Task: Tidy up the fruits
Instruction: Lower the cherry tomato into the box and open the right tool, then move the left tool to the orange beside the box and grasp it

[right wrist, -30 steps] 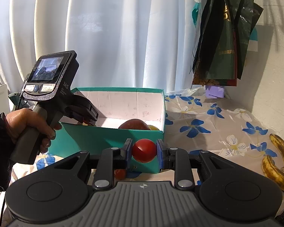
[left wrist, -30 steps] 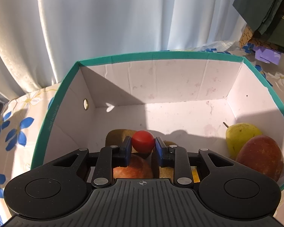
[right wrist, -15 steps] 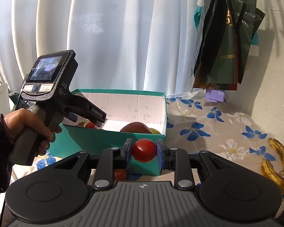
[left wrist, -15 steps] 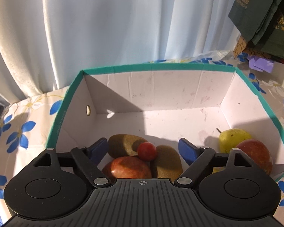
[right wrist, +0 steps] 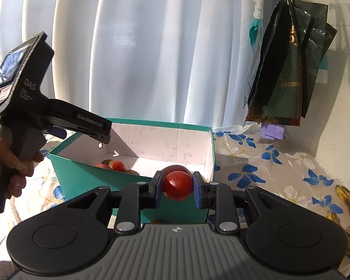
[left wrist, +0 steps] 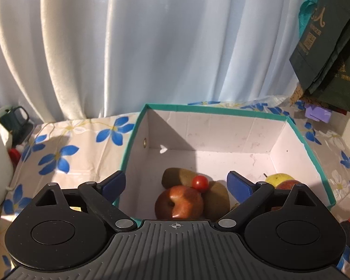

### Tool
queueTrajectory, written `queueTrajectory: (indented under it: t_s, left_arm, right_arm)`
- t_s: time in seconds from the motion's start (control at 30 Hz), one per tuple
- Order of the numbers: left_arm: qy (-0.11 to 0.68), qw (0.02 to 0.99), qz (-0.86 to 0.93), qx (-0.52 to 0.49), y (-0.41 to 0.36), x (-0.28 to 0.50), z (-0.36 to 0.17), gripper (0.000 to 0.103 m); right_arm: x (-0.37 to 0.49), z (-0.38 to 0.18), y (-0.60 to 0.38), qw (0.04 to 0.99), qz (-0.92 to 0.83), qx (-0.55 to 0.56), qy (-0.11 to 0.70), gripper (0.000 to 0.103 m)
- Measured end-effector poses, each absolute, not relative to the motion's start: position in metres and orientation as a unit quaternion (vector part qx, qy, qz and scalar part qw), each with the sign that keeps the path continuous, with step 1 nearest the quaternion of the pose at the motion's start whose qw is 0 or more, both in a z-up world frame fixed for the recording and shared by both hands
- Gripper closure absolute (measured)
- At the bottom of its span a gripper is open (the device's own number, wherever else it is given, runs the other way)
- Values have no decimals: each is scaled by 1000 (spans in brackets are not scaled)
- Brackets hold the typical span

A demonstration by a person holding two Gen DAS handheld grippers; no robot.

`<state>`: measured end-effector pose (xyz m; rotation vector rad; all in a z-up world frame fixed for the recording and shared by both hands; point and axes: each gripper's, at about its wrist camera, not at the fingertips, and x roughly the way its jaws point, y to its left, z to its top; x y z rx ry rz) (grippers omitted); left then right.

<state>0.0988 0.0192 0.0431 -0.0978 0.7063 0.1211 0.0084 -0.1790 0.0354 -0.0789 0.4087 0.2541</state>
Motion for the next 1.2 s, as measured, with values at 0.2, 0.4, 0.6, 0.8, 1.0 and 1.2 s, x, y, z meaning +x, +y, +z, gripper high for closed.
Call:
queueTrajectory:
  t_s: [0.2,0.4,0.6,0.8,1.0,1.2]
  left_arm:
    - [354,930,85,-52,32,77,43,6]
    - [362,922,118,-69,48,51,41,6]
    - [369,916,137,-85,59,24,36,6]
    - [382,908,147,-88,63,12,31,6]
    - [377,908,158,-91,66,1,35,6]
    - [377,907,163,-94,66,-4,36,6]
  right_arm:
    - [23,37,-163,969,149,-51,191,77]
    - [43,34,-140,965,175,-70,183,77]
    - [65,19,-121,957,181,-88,208,77]
    - [77,6,-111,951,188,-97,226,77]
    - [86,4,-105,948,191,-103,232,77]
    - [75,13,-105,958,187,-106,192,32]
